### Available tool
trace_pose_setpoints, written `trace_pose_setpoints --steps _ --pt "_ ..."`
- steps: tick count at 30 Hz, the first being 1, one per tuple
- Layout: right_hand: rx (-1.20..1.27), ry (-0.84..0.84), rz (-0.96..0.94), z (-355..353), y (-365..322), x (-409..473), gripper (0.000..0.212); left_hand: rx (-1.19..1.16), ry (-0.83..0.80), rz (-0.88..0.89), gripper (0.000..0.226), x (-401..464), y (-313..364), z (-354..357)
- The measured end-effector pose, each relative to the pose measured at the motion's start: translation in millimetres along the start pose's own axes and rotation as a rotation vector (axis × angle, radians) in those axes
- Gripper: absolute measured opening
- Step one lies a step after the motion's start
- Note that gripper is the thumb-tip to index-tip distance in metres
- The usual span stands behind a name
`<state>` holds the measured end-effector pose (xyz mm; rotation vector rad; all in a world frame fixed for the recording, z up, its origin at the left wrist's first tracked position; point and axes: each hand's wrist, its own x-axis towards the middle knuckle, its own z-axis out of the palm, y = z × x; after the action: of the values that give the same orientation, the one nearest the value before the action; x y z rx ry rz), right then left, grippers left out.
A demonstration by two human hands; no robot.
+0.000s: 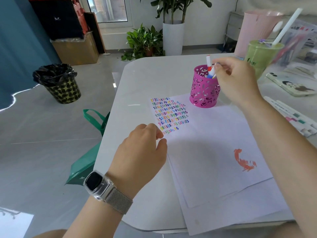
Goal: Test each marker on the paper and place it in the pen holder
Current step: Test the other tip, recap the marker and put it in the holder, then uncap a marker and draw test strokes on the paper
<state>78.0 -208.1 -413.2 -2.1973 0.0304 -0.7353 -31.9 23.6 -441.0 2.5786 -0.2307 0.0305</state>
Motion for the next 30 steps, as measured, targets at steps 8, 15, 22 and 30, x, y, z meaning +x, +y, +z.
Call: trace_pose_setpoints --steps 8,15,22,30 --pt "0.023 0.087 0.105 -38.4 -0.3 -14.4 0.026 0.002 0.000 0.028 0.017 -1.6 1.4 -0.5" --pt "-0.422 -0.235 0.654 -92.1 41.1 -41.0 0.030 0.007 0.002 0.040 0.018 -3.4 4.8 0.1" --pt "-0.557 -0.283 0.665 -79.9 47.8 -45.4 0.031 0.010 0.010 0.053 0.017 -4.6 5.4 0.8" --pt "-0.001 -0.364 0.636 -62.1 11.7 -42.7 0.007 -0.004 0.020 0.072 0.018 -2.4 4.9 2.7"
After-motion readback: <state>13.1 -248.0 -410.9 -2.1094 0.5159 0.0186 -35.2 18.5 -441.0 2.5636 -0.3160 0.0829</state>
